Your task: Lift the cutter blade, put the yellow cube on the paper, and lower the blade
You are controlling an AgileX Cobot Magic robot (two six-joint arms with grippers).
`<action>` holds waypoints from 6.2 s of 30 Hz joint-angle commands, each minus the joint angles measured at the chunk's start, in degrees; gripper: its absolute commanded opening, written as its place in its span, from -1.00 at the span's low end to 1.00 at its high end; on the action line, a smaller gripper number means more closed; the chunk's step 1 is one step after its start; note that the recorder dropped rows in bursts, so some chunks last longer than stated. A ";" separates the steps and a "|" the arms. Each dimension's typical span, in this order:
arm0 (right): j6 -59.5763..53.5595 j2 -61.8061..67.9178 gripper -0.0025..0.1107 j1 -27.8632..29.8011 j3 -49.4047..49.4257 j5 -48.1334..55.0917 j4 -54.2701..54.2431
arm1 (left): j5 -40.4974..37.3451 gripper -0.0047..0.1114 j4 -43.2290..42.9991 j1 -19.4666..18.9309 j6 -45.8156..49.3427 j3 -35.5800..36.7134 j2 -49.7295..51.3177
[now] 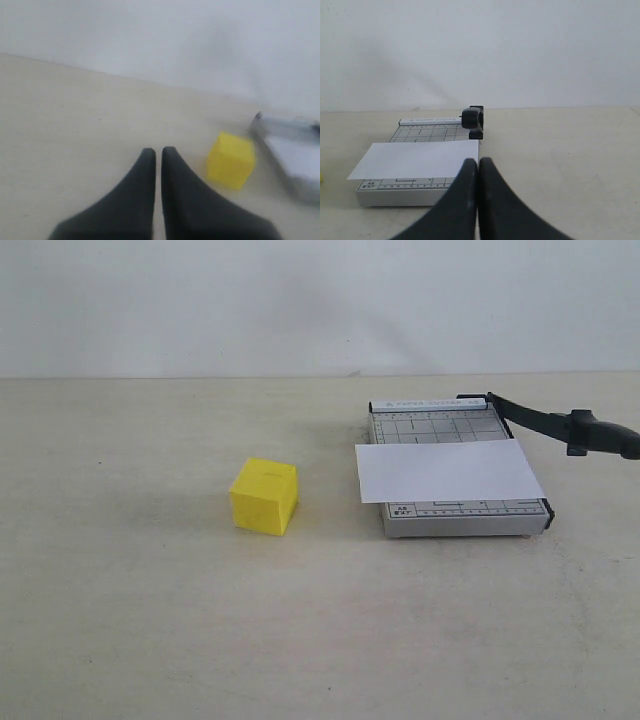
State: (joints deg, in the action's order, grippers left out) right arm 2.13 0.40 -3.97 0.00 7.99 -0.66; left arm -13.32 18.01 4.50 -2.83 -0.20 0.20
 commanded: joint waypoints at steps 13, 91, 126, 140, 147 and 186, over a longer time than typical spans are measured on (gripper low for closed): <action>0.33 -0.40 -0.96 0.06 0.00 -0.64 0.00 | 16.79 -0.84 28.89 0.07 -5.04 0.20 -0.20; 0.46 -0.40 -0.96 0.06 0.00 -0.65 -0.10 | 3.06 0.71 -4.97 20.75 21.35 -69.13 113.17; 0.46 -0.40 -0.96 0.06 0.00 -0.65 -0.10 | -7.87 0.71 0.79 23.18 17.82 -77.14 114.18; 0.46 -0.40 -0.96 0.06 0.00 -0.65 -0.10 | -7.87 0.71 0.68 23.18 17.82 -77.14 116.38; 0.46 -0.40 -0.96 0.06 0.00 -0.65 -0.10 | -7.73 0.71 0.68 23.18 17.82 -77.14 118.60; 0.46 -0.40 -0.96 0.06 0.00 -0.65 -0.10 | -14.76 0.46 -6.67 29.13 21.12 -86.80 112.28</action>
State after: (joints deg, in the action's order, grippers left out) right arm 2.62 0.27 -3.97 0.00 7.88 -0.76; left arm -27.47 11.56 30.64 17.10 -86.43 112.63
